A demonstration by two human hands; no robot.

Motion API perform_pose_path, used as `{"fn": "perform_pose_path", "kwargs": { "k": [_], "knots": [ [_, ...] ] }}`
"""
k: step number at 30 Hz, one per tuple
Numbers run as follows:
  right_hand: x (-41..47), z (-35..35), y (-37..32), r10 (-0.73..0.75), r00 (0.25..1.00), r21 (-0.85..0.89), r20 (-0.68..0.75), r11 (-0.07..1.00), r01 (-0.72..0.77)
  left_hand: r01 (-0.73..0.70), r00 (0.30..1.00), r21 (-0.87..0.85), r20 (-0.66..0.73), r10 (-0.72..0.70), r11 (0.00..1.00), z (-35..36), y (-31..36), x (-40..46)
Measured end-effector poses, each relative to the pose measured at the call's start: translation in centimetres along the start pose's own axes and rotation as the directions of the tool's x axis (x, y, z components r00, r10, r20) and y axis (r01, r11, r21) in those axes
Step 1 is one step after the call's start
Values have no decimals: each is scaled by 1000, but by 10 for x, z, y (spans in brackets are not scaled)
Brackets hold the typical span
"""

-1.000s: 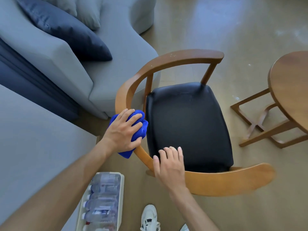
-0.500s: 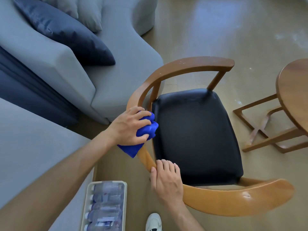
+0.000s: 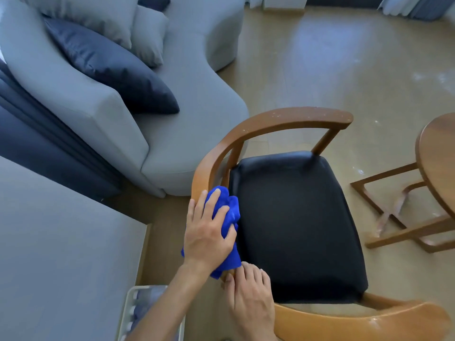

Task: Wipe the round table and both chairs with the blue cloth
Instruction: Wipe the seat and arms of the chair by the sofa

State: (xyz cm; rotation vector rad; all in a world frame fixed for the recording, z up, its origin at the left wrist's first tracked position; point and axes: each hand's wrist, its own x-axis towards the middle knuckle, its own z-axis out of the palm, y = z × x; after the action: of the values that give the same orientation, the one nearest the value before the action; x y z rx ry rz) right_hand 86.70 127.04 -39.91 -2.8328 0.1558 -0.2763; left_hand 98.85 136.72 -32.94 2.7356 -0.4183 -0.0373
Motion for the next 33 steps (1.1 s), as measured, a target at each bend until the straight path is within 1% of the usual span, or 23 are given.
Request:
{"fn": "perform_pose_path", "kwargs": {
  "k": [2, 5, 6, 8, 9, 10, 11, 13, 15, 17, 18, 20, 22, 23, 25, 26, 28, 30, 31, 33],
  "knots": [
    [2, 3, 2, 7, 1000, 7, -12, 1000, -6, 33, 998, -7, -50, -33, 999, 1, -3, 19],
    [2, 2, 2, 5, 1000, 3, 7, 1000, -5, 107, 994, -41, -18, -108, 993, -6, -11, 66],
    [2, 1, 1, 3, 1000, 9, 22, 1000, -4, 149, 989, -79, 14, -148, 986, -10, -14, 87],
    [3, -1, 1, 3, 999, 20, 48, 1000, -4, 232, 972, -208, 87, -218, 950, -21, -18, 124],
    [3, -1, 1, 8, 998, 21, 55, 1000, -10, 260, 965, -260, 103, -241, 930, -25, -20, 135],
    [3, -2, 0, 15, 998, 21, 66, 1000, -16, 261, 965, -274, 88, -246, 925, -26, -21, 137],
    [4, -4, 0, 21, 997, 22, 76, 1000, -23, 239, 971, -259, 57, -232, 936, -25, -21, 129],
    [5, -9, -1, 24, 996, 28, 88, 999, -27, 164, 981, -237, -58, -182, 958, -19, -18, 92],
    [6, -13, -2, 22, 994, 29, 103, 999, -25, 136, 973, -271, -146, -180, 953, -9, -9, 40],
    [5, -14, -2, 23, 995, 42, 95, 999, -27, 170, 956, -283, -187, -228, 944, 4, 4, 0],
    [5, -13, -2, 26, 996, 50, 87, 998, -31, 184, 950, -278, -195, -243, 943, 9, 8, -7],
    [5, -11, -2, 24, 995, 64, 93, 998, -30, 193, 947, -260, -201, -249, 946, 10, 7, 10],
    [5, -10, -1, 20, 993, 57, 118, 998, -27, 253, 939, -249, -169, -299, 935, 3, -2, 53],
    [4, -10, -1, 19, 993, 47, 120, 999, -25, 312, 923, -274, -138, -358, 910, -4, -10, 80],
    [2, -10, -2, 16, 992, 51, 123, 998, -23, 444, 876, -343, -27, -481, 828, -16, -26, 125],
    [2, -12, -2, 20, 991, 54, 129, 998, -27, 473, 866, -348, 12, -501, 809, -20, -30, 138],
    [6, -14, -2, 36, 989, 43, 141, 998, -42, 451, 882, -303, 11, -470, 840, -21, -29, 145],
    [7, -14, -2, 35, 986, 35, 165, 999, -42, 401, 905, -248, -42, -424, 882, -16, -23, 124],
    [7, -16, -2, 31, 982, 35, 186, 999, -38, 383, 907, -251, -79, -413, 889, -14, -21, 107],
    [8, -21, -3, 28, 975, 42, 219, 998, -38, 342, 905, -312, -144, -400, 886, -9, -16, 70]
  ]
}}
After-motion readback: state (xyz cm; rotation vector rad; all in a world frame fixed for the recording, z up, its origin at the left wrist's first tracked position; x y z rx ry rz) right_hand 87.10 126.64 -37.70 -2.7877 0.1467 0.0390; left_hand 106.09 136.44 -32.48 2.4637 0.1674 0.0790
